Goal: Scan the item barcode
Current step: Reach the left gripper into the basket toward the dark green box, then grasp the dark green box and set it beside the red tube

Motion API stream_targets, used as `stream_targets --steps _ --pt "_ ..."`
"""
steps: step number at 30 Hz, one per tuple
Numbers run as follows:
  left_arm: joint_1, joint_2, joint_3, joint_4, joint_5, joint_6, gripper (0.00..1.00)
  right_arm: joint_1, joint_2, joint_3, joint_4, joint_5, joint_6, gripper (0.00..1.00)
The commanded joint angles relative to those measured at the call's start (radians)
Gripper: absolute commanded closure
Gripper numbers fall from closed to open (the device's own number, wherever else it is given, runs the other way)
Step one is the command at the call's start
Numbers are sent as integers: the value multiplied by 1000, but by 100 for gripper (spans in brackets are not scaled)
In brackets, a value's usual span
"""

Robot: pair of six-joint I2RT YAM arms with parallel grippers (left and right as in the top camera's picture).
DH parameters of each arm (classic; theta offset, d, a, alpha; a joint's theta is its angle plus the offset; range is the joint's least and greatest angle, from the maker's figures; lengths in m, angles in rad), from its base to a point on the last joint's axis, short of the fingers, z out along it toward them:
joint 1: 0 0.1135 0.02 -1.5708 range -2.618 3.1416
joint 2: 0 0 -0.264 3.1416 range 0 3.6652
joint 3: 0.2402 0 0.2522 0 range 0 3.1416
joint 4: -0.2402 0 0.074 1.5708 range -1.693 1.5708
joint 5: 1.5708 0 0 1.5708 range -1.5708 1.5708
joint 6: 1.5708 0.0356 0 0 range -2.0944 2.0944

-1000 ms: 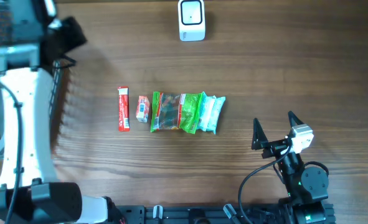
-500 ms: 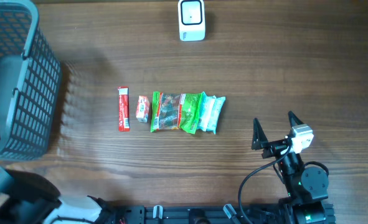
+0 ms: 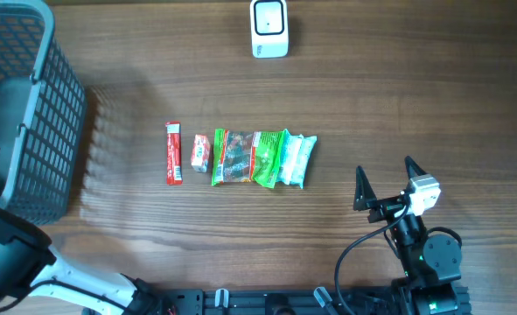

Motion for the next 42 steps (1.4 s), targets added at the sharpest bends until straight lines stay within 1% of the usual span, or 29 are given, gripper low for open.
stream_targets --steps 1,3,12,13,15,16,18,20,21,22,23,24,25,26,29,31,33,36,39,42 --pt "4 45 -7 34 -15 56 0 -4 -5 -1 3 -8 14 0" --pt "4 74 -7 44 -16 77 0 -4 -5 -1 3 -8 14 0" --pt "4 172 -9 51 -23 76 0 -4 -5 -1 3 -8 14 0" --pt "4 178 -10 53 -23 76 7 -4 -5 -1 3 -8 14 0" --pt "4 182 -10 55 -11 75 27 -4 -5 -1 3 -8 14 0" --pt "4 182 -10 55 3 75 32 -4 -5 -1 3 -8 14 0" --pt "4 182 -10 57 35 75 36 -4 -5 -1 3 -8 14 0" --pt "4 182 -10 58 35 71 41 -4 -5 -1 3 -8 14 0" --pt "4 182 -10 58 35 71 46 -4 -5 -1 3 -8 14 0" --pt "4 182 -10 58 35 71 55 -4 -5 -1 3 -8 14 0" --pt "4 182 -10 58 35 71 60 -4 -5 -1 3 -8 14 0" --pt "4 182 -9 58 37 68 71 -4 -5 -1 3 -8 14 0" --pt "4 180 -9 55 64 68 71 -4 -5 -1 3 -8 14 0" --pt "4 176 -8 55 104 68 68 -4 -5 -1 3 -8 14 0" --pt "3 143 -8 59 185 58 69 -4 -5 -1 3 -8 14 0" --pt "2 105 0 59 184 41 71 -4 -5 -1 3 -8 14 0" --pt "1 65 2 62 185 36 75 -4 -5 -1 3 -8 14 0" --pt "1 -13 3 65 205 -11 76 -4 -5 -1 3 -8 14 0" --pt "-10 -106 14 86 261 -31 77 -4 -5 -1 3 -8 14 0" --pt "-38 -211 37 93 263 -42 78 -4 -5 -1 2 -8 14 0"
